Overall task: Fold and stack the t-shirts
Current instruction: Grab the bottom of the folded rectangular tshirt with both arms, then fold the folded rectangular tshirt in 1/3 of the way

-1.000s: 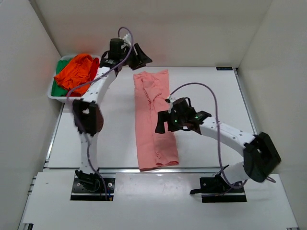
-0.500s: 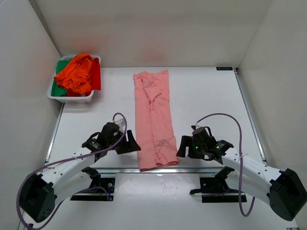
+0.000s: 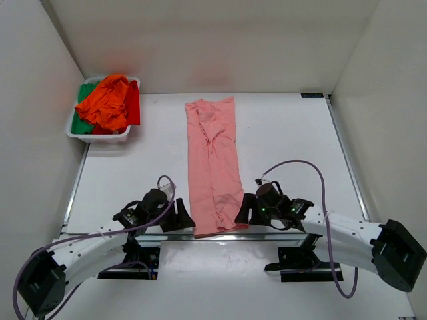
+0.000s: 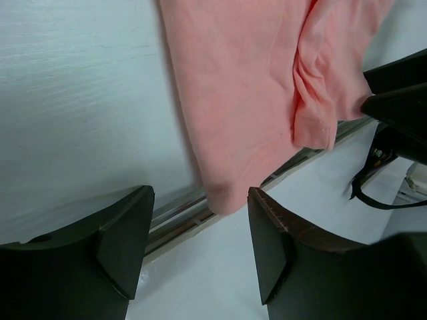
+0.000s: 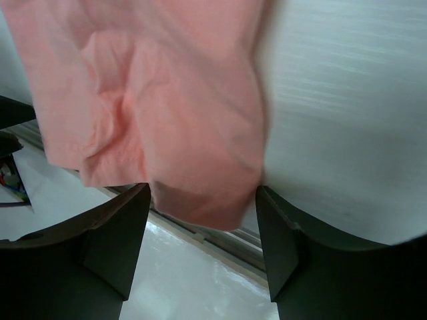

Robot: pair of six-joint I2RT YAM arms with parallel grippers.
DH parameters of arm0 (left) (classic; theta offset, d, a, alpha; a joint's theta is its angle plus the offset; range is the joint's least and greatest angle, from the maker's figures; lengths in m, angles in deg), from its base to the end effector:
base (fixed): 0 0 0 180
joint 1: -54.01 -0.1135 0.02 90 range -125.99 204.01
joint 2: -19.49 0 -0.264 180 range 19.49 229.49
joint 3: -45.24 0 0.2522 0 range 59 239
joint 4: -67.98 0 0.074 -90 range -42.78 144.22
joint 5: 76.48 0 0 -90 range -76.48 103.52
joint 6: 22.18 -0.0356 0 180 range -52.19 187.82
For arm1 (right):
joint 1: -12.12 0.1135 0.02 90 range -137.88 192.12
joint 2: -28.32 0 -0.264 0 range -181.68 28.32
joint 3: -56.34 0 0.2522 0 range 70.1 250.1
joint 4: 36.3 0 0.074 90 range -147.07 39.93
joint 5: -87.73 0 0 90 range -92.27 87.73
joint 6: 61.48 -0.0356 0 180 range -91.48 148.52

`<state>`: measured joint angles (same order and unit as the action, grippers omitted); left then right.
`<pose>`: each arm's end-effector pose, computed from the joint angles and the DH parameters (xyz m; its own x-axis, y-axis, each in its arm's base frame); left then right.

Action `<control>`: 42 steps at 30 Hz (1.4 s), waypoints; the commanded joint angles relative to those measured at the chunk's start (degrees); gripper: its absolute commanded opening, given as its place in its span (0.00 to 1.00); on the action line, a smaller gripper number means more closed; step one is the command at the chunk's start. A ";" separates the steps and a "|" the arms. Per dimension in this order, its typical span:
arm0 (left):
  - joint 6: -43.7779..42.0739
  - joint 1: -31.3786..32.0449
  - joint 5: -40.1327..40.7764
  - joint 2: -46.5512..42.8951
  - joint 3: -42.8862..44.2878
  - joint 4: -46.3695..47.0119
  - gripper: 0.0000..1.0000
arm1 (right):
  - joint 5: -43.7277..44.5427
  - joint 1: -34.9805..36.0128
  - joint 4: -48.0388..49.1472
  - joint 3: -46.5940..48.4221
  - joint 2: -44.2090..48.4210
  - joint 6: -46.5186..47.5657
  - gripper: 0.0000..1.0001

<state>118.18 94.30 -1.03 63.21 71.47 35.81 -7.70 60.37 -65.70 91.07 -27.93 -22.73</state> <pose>0.1010 -0.0973 0.1375 -0.9484 -0.1731 -0.2655 0.0307 0.7835 -0.6206 0.1153 0.1343 0.1555 -0.9337 0.1198 -0.3373 -0.0866 0.8387 0.5376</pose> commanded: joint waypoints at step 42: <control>-20.84 -17.17 -11.29 35.71 43.06 -15.87 0.00 | -24.54 -20.73 -21.27 42.02 -30.39 30.14 0.00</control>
<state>101.20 79.05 -9.25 95.36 110.42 19.18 -29.60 41.64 -84.26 127.75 -54.97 0.81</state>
